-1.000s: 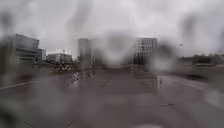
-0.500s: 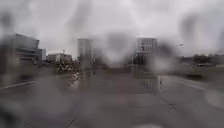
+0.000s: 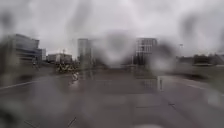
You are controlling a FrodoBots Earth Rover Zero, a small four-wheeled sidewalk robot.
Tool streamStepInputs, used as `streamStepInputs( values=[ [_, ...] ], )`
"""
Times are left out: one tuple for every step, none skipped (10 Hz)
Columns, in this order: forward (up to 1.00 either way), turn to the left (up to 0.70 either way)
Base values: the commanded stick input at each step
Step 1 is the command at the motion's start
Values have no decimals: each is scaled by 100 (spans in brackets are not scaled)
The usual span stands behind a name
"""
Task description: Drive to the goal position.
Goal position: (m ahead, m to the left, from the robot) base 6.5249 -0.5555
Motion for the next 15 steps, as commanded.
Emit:
streamStepInputs(
  values=[
    [7, 0],
    [6, 0],
    [7, 0],
    [6, 0],
    [6, 0],
    [7, 1],
    [6, 0],
    [7, 0],
    [7, 1],
    [6, 0],
    [6, 0],
    [7, 0],
    [7, 0],
    [7, 0],
    [7, 1]
  ],
)
